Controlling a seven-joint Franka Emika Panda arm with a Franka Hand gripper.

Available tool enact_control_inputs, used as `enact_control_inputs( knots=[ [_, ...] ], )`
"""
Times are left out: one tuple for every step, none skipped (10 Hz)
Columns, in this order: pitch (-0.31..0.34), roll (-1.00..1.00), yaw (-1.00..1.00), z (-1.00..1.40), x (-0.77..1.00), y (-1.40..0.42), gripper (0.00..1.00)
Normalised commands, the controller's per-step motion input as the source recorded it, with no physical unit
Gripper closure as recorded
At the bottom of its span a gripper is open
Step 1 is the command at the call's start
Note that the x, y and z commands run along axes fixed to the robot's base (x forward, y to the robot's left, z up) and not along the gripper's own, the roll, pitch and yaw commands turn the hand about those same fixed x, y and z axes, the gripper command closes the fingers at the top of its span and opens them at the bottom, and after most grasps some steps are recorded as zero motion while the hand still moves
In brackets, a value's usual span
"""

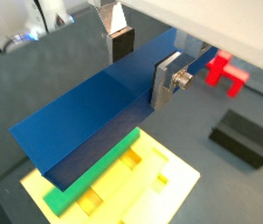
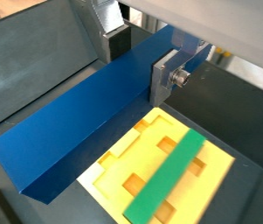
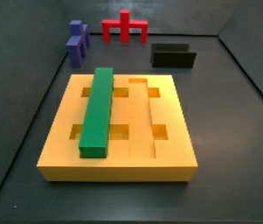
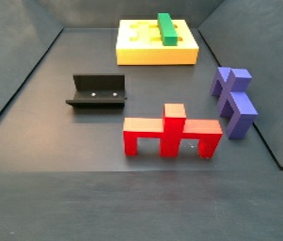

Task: Pick up the blue object. Move up. Move to above the board. Insert the blue object.
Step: Insert the blue object.

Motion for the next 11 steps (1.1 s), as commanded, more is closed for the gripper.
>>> enact_control_inputs(
  knots=[
    [-0.119,-0.01,-0.01,-1.00,0.39,-0.01,1.00],
    [-0.093,0.00,-0.01,-1.00,0.37,-0.04,1.00],
    [-0.071,0.04,0.00,-1.00,0.31,-0.10,1.00],
    [-0.076,0.08,0.00,-1.00,0.17,-0.13,1.00],
    [-0.086,0.09,0.00,-1.00,0.07,-0.20,1.00],
    [-0.106,0.10,0.00,-1.00,0.00,-0.23,1.00],
    [-0.121,0.10,0.00,-0.99,0.00,-0.23,1.00],
    [-0.131,0.09,0.00,-0.98,0.00,-0.21,1.00],
    [-0.149,0.07,0.00,-0.95,0.00,-0.15,1.00],
    [-0.136,0.06,0.00,-0.97,0.03,-0.09,1.00],
    [-0.111,0.11,0.00,-0.96,0.00,-0.09,1.00]
  ],
)
